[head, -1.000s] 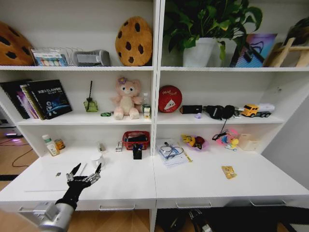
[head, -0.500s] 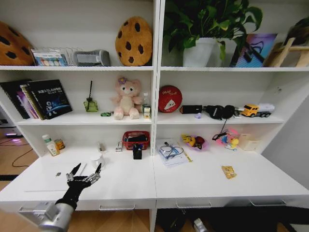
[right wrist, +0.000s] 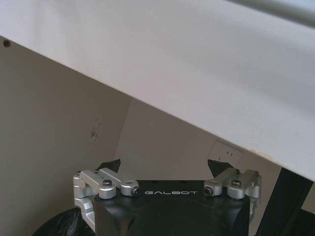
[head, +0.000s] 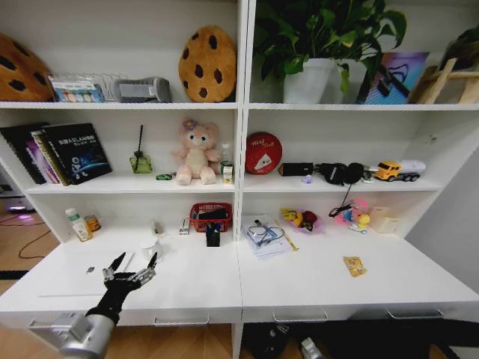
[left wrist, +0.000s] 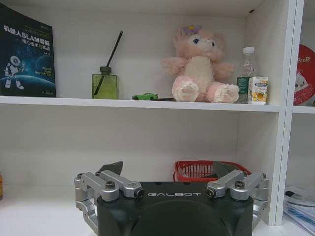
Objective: Organize the objects on the table.
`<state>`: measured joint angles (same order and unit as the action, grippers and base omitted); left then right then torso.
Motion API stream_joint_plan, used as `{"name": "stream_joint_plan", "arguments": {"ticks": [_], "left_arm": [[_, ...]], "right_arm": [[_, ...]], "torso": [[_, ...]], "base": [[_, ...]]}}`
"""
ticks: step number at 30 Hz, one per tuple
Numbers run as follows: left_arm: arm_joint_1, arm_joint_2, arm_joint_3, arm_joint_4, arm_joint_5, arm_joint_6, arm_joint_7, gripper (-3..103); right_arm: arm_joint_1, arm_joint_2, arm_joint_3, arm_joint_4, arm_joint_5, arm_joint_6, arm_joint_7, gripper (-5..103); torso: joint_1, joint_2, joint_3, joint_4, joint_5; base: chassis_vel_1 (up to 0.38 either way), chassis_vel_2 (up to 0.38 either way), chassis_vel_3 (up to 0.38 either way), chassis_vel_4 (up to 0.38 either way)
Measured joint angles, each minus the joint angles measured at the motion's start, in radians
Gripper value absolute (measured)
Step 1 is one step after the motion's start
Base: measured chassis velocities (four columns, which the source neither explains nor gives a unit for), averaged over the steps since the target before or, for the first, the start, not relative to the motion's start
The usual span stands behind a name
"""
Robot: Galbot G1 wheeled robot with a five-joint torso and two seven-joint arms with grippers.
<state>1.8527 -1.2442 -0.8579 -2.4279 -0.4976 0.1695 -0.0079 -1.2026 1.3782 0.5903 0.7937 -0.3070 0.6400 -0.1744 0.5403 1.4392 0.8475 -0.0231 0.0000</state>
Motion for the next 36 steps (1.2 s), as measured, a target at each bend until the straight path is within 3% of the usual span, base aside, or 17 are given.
{"name": "stream_joint_plan", "arguments": {"ticks": [13,15,17,18,20,24,27,30,36], "left_arm": [[0.0,0.0,0.0,0.0,0.0,0.0,0.0,100],[0.0,0.0,0.0,0.0,0.0,0.0,0.0,100],[0.0,0.0,0.0,0.0,0.0,0.0,0.0,100],[0.0,0.0,0.0,0.0,0.0,0.0,0.0,100],[0.0,0.0,0.0,0.0,0.0,0.0,0.0,100],[0.0,0.0,0.0,0.0,0.0,0.0,0.0,100],[0.0,0.0,0.0,0.0,0.0,0.0,0.0,100],[0.0,0.0,0.0,0.0,0.0,0.0,0.0,100],[0.0,0.0,0.0,0.0,0.0,0.0,0.0,100]], "right_arm": [[-0.107,0.017,0.004,0.03,0.036,-0.024,0.005,100],[-0.141,0.018,0.004,0.05,0.067,-0.028,0.009,100],[-0.24,0.02,0.003,0.158,0.183,-0.11,0.013,100],[-0.24,0.02,0.003,0.158,0.183,-0.11,0.013,100],[-0.355,0.022,0.005,0.261,0.263,-0.182,0.008,100],[-0.531,0.01,0.012,0.415,0.349,-0.221,0.006,100],[-0.587,0.003,0.014,0.468,0.37,-0.211,0.004,100],[-0.706,-0.013,0.022,0.592,0.384,-0.14,0.014,100],[-0.873,-0.021,0.031,0.783,0.376,-0.076,0.042,100]], "torso": [[0.0,0.0,0.0,0.0001,0.0002],[0.0,0.0,0.0,0.0001,0.0002],[0.0,0.0,0.0,0.0,0.0],[0.0,0.0,0.0,0.0,0.0],[0.0,0.0,0.0,-0.0001,-0.0001],[0.0,0.0,0.0,-0.0002,-0.0003],[0.0,0.0,0.0,-0.0002,-0.0001],[0.0,0.0,0.0,0.0002,0.0],[0.0,0.0,0.0,-0.0001,-0.0002]], "base": [[0.0,0.0,0.0,0.0],[0.0,0.0,0.0,0.0],[0.0,0.0,0.0,0.0],[0.0,0.0,0.0,0.0],[0.0,0.0,0.0,0.0],[0.0,0.0,0.0,0.0],[0.0,0.0,0.0,0.0],[0.0,0.0,0.0,0.0],[0.0,0.0,0.0,0.0]]}}
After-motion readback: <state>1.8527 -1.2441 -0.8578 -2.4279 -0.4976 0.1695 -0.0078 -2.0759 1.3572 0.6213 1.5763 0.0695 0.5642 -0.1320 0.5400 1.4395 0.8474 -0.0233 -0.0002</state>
